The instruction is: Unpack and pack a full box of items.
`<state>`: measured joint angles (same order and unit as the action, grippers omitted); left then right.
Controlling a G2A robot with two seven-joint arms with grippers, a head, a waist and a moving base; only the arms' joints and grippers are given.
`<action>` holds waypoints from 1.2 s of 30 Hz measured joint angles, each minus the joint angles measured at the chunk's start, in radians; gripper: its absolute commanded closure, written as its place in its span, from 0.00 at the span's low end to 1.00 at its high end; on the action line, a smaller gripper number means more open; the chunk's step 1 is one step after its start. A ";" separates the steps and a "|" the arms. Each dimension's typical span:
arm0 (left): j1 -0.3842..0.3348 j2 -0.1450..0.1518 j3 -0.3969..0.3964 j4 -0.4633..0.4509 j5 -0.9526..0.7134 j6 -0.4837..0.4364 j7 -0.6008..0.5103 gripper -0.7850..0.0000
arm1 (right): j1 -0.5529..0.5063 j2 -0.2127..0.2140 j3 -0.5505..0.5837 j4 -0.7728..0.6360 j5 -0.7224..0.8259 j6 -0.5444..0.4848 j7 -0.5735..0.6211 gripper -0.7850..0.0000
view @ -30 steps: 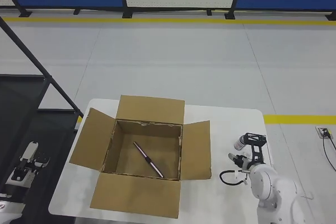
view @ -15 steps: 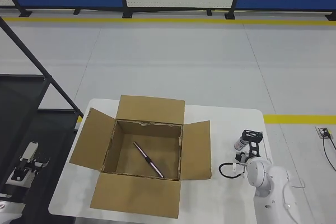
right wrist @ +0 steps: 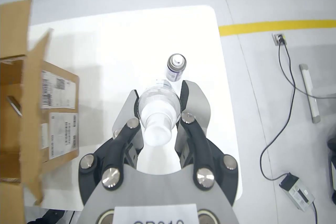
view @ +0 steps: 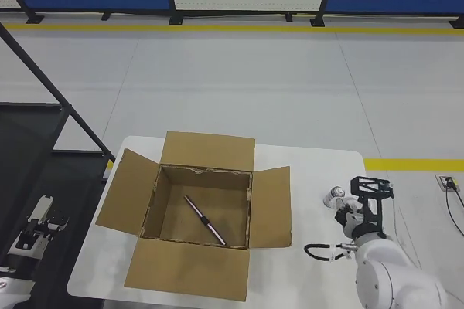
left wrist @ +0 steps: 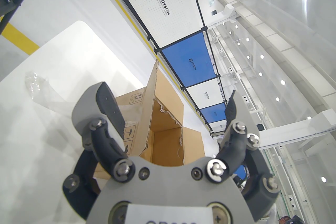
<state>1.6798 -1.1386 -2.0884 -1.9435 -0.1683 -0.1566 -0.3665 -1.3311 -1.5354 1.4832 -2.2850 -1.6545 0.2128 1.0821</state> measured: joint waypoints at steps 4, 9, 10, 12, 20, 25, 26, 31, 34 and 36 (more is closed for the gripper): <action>0.000 0.000 0.000 0.000 0.000 0.000 0.000 0.00 | 0.028 -0.004 -0.116 -0.069 -0.017 -0.036 -0.021 1.00; 0.000 0.000 0.000 0.000 0.000 0.000 0.000 0.00 | 0.152 -0.015 -0.307 -0.004 -0.015 -0.123 -0.001 1.00; 0.000 0.000 0.000 0.000 0.000 0.000 0.000 0.00 | 0.186 -0.019 -0.341 0.029 -0.011 -0.135 0.005 1.00; 0.000 0.000 0.000 0.000 0.000 0.000 0.000 0.00 | 0.276 -0.031 -0.415 0.124 0.008 -0.148 0.019 1.00; 0.000 0.000 0.000 0.000 0.000 0.000 0.000 0.00 | 0.672 -0.113 -0.609 0.676 0.186 -0.100 0.031 1.00; 0.000 0.000 0.000 0.000 0.000 0.000 0.000 0.00 | 0.872 -0.185 -0.702 1.072 0.313 -0.035 -0.021 1.00; 0.000 0.000 0.000 0.000 0.000 0.000 0.000 0.00 | 0.904 -0.202 -0.717 1.156 0.363 -0.044 -0.052 1.00; 0.000 0.000 0.000 0.000 0.000 0.000 0.000 0.00 | 0.974 -0.256 -0.761 1.391 0.480 -0.059 -0.147 1.00; 0.000 0.000 0.000 0.000 0.000 0.000 0.000 0.00 | 0.992 -0.280 -0.793 1.467 0.481 -0.063 -0.171 1.00; 0.000 0.000 0.000 0.000 0.000 0.000 0.000 0.00 | 0.996 -0.293 -0.814 1.502 0.467 -0.057 -0.177 1.00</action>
<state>1.6798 -1.1386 -2.0884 -1.9435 -0.1683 -0.1566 -0.3665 -0.3347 -1.8279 0.6689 -0.7827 -1.1871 0.1555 0.9049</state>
